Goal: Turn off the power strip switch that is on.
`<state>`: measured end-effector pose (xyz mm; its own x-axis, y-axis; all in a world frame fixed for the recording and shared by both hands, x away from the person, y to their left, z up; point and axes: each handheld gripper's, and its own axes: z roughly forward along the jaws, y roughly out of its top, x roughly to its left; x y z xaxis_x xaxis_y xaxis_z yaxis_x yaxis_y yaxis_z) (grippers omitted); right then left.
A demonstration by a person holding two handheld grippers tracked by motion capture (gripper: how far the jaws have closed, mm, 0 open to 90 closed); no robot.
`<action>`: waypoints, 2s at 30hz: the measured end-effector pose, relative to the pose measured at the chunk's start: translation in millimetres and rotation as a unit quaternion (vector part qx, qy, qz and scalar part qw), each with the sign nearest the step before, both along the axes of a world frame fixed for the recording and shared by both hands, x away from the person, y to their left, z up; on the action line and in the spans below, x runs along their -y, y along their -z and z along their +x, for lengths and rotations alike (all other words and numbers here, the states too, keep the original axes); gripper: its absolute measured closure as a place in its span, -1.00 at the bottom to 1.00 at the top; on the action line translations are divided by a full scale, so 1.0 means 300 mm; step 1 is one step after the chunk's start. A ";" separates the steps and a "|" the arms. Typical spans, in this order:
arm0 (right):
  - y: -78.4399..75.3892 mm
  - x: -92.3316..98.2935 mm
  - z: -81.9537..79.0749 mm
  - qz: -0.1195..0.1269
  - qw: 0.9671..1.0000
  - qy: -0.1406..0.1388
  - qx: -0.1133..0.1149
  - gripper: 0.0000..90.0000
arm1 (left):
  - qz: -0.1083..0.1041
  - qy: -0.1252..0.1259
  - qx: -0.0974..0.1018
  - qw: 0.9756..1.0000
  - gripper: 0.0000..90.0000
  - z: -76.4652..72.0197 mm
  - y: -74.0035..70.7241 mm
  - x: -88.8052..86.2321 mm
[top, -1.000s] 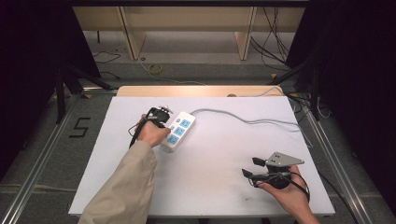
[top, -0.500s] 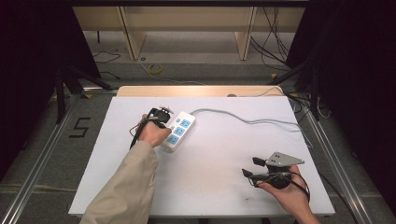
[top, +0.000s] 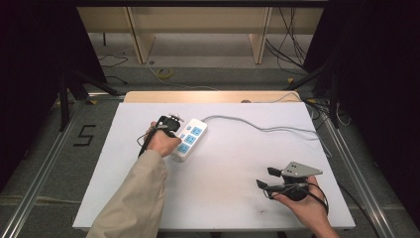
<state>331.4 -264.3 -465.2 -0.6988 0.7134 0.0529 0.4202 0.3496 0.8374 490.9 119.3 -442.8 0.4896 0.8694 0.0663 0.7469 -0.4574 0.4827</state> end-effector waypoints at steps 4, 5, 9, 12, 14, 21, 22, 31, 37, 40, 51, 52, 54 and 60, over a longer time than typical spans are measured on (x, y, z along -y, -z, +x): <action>0.000 0.000 0.000 -0.001 1.000 0.001 0.000 -0.18 | -0.005 -0.003 0.007 1.000 1.00 -0.006 0.003 -0.002; 0.000 0.001 0.000 0.000 1.000 0.001 -0.001 -0.18 | -0.008 -0.004 0.007 1.000 1.00 -0.006 0.003 -0.004; -0.001 0.003 0.000 0.000 1.000 0.002 -0.001 -0.18 | -0.013 -0.005 0.009 1.000 1.00 -0.008 0.004 -0.008; 0.002 0.003 0.002 -0.002 1.000 0.002 -0.002 -0.18 | -0.013 -0.003 0.010 1.000 1.00 -0.008 0.004 -0.008; 0.002 0.004 0.002 -0.001 1.000 0.002 -0.002 -0.18 | -0.018 -0.003 0.007 1.000 1.00 -0.007 0.003 -0.013; 0.001 0.002 0.001 -0.001 1.000 0.002 -0.002 -0.18 | -0.010 0.003 0.013 1.000 1.00 -0.017 -0.008 -0.019; 0.000 0.002 0.001 -0.001 1.000 0.003 -0.002 -0.18 | -0.012 0.001 0.013 1.000 1.00 -0.018 -0.008 -0.020; 0.000 0.003 0.002 0.000 1.000 0.004 -0.002 -0.18 | -0.028 -0.005 0.032 0.999 0.87 -0.034 -0.043 -0.053; 0.000 0.003 0.002 -0.001 1.000 0.004 -0.002 -0.18 | -0.039 -0.003 0.044 0.998 0.79 -0.059 -0.073 -0.067; 0.001 0.002 0.002 -0.001 1.000 0.004 -0.002 -0.18 | -0.042 0.000 0.046 0.998 0.71 -0.073 -0.085 -0.072; 0.000 0.004 0.003 -0.002 1.000 0.004 0.000 -0.18 | -0.049 0.000 0.044 0.998 0.26 -0.117 -0.085 -0.082; 0.000 0.004 0.003 -0.002 1.000 0.004 0.000 -0.18 | -0.050 0.001 0.041 0.998 0.23 -0.121 -0.081 -0.084; 0.000 0.004 0.003 -0.002 1.000 0.004 -0.001 -0.18 | -0.056 0.007 0.041 0.998 0.19 -0.129 -0.071 -0.088; 0.000 0.005 0.004 -0.002 1.000 0.004 0.000 -0.18 | -0.072 0.016 0.050 0.996 0.06 -0.164 -0.058 -0.105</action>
